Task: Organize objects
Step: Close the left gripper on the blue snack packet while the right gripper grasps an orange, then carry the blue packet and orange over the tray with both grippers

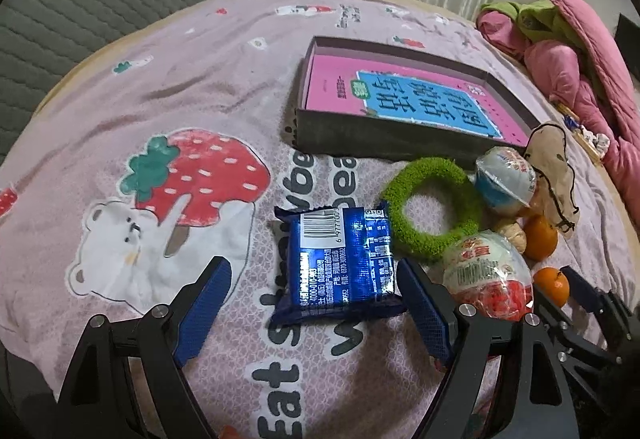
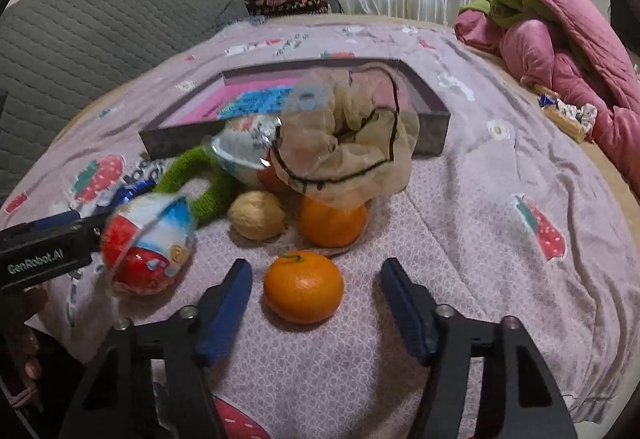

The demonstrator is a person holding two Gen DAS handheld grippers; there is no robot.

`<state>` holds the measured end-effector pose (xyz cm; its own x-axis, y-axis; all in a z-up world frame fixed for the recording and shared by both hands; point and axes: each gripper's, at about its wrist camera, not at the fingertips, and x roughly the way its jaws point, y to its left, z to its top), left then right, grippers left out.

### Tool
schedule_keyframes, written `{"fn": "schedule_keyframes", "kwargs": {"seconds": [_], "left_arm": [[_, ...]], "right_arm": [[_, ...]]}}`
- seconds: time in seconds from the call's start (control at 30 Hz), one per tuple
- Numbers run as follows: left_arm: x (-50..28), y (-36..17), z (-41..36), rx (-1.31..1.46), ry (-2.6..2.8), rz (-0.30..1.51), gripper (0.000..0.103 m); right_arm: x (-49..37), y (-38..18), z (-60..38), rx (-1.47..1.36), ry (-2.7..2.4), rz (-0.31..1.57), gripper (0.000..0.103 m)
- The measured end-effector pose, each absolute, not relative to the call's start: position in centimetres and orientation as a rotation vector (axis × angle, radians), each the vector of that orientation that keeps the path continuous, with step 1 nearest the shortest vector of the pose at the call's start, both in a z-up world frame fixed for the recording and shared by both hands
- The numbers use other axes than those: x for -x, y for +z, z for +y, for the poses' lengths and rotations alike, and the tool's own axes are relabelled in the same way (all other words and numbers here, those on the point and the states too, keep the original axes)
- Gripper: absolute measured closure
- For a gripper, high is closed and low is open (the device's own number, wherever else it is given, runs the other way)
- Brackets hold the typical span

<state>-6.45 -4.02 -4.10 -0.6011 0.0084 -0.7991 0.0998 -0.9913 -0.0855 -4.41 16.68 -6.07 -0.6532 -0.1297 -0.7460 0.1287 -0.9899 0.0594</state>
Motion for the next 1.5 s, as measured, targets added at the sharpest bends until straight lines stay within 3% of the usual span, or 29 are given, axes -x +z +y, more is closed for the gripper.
{"fn": "schedule_keyframes", "kwargs": {"seconds": [0.1,0.27,0.47,0.63,0.7,0.9,1.5], "left_arm": [[6.7,-4.4,-3.9,-1.377,-2.752,0.195,0.018],[7.1,-4.7,-3.7,-1.397,-2.738,0.201,0.017],[7.2,-4.8,-3.3,-1.411,-2.737,0.2,0.018],[7.3,-4.8,-3.3,-1.414,-2.748,0.214,0.023],[7.3,-4.8,-3.3,-1.415,-2.758,0.222,0.035],[7.4,-4.6,-3.3,-1.413,-2.784,0.235,0.049],[5.3,-2.1,-2.6,-1.313,-2.901,0.227,0.049]], "right_arm": [[4.4,-6.1,16.4,-1.226,-2.736,0.018,0.043],[4.3,-6.2,15.7,-1.216,-2.713,0.056,0.058],[4.0,-6.2,15.4,-1.192,-2.712,0.105,0.065],[4.0,-6.2,15.3,-1.183,-2.705,0.125,0.065],[3.9,-6.2,15.3,-1.178,-2.705,0.128,0.065],[3.8,-6.1,15.1,-1.165,-2.711,0.16,0.066],[3.3,-4.8,15.7,-1.116,-2.742,0.131,0.066]]}}
